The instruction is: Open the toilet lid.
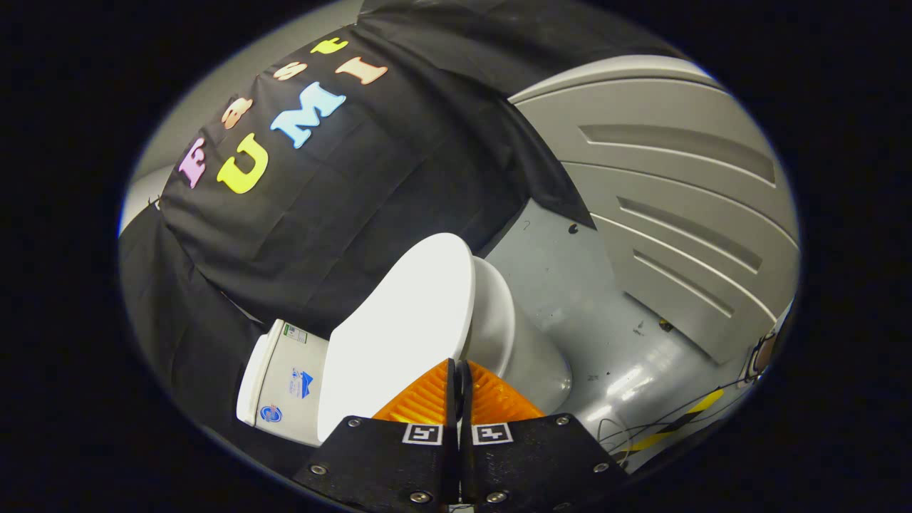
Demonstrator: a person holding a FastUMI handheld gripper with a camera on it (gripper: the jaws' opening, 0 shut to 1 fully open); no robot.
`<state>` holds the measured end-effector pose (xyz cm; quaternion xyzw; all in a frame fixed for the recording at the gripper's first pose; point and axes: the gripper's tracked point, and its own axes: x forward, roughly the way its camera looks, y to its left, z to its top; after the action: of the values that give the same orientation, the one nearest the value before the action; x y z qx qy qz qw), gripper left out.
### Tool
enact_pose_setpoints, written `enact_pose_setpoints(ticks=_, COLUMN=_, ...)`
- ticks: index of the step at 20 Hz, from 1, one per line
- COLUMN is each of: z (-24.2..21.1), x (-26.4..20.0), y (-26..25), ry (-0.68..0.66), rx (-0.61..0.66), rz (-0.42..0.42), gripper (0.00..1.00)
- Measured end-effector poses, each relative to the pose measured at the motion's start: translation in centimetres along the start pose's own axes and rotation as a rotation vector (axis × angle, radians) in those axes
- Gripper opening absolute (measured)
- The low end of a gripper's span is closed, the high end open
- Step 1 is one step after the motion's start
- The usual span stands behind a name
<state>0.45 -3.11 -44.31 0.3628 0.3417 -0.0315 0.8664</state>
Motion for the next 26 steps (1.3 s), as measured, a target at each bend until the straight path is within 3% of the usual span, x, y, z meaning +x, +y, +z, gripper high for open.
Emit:
enact_pose_setpoints(ticks=14, z=6.0, x=-6.5, y=13.4, ry=-0.235, rx=-0.267, rz=0.031, gripper=0.01)
enact_pose_setpoints(ticks=21, z=6.8, x=-8.1, y=19.1, ry=-0.282, rx=-0.492, rz=-0.029, gripper=0.01)
enact_pose_setpoints(ticks=26, z=7.2, x=-9.1, y=23.2, ry=-0.3, rx=-0.577, rz=-0.016, gripper=0.01)
